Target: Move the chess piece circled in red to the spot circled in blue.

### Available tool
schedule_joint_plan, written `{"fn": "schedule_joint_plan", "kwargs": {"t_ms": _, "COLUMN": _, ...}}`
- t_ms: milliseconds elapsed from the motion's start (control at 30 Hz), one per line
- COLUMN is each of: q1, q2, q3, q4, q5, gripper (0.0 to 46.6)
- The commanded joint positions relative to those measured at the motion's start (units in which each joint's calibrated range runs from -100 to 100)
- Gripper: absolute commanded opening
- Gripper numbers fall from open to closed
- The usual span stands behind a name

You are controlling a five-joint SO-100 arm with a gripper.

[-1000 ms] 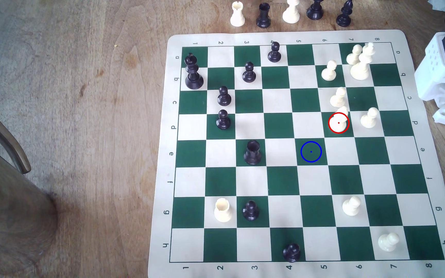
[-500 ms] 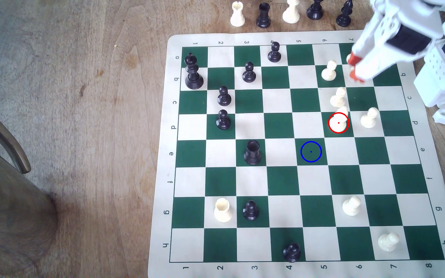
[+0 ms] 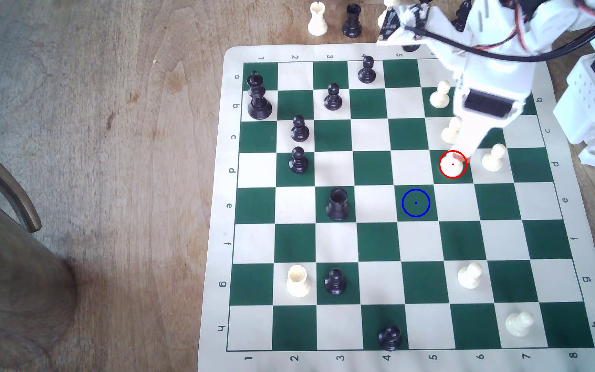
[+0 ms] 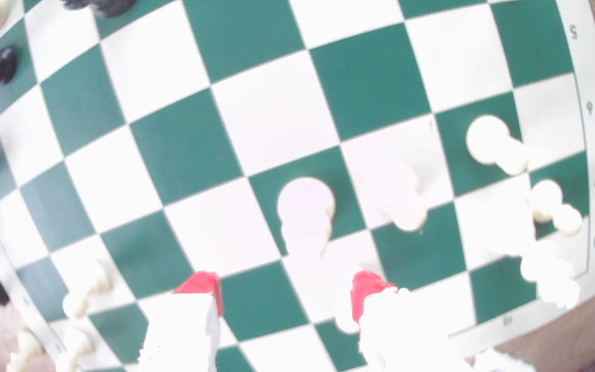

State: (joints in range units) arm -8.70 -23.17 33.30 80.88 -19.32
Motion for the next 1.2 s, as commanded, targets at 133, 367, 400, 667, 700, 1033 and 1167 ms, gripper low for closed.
{"fn": "schedule_joint_plan", "kwargs": {"t_ms": 133, "q1": -1.0, "q2": 2.5, "q3": 0.9, "q4": -3.7, "q5": -2.1, "gripper": 19.4}}
{"fn": "schedule_joint_plan", "kwargs": {"t_ms": 367, "q1": -1.8, "q2": 3.7, "q3": 4.1, "q4": -4.5, "q5": -2.1, "gripper": 19.0}}
{"fn": "schedule_joint_plan", "kwargs": {"t_ms": 400, "q1": -2.2, "q2": 3.6, "q3": 5.4, "q4": -5.7, "q5": -2.2, "gripper": 18.9}}
{"fn": "schedule_joint_plan", "kwargs": {"t_ms": 667, "q1": -2.6, "q2": 3.4, "q3": 7.6, "q4": -9.2, "q5": -2.1, "gripper": 18.6}}
{"fn": "schedule_joint_plan", "kwargs": {"t_ms": 700, "q1": -2.4, "q2": 3.4, "q3": 8.6, "q4": -10.3, "q5": -1.8, "gripper": 18.5}}
{"fn": "schedule_joint_plan", "kwargs": {"t_ms": 1033, "q1": 0.2, "q2": 3.6, "q3": 13.5, "q4": -15.6, "q5": -0.5, "gripper": 15.8}}
{"fn": "schedule_joint_plan", "kwargs": {"t_ms": 1167, "q1": -0.5, "q2": 3.0, "q3": 13.0, "q4": -15.6, "q5": -0.9, "gripper": 14.3}}
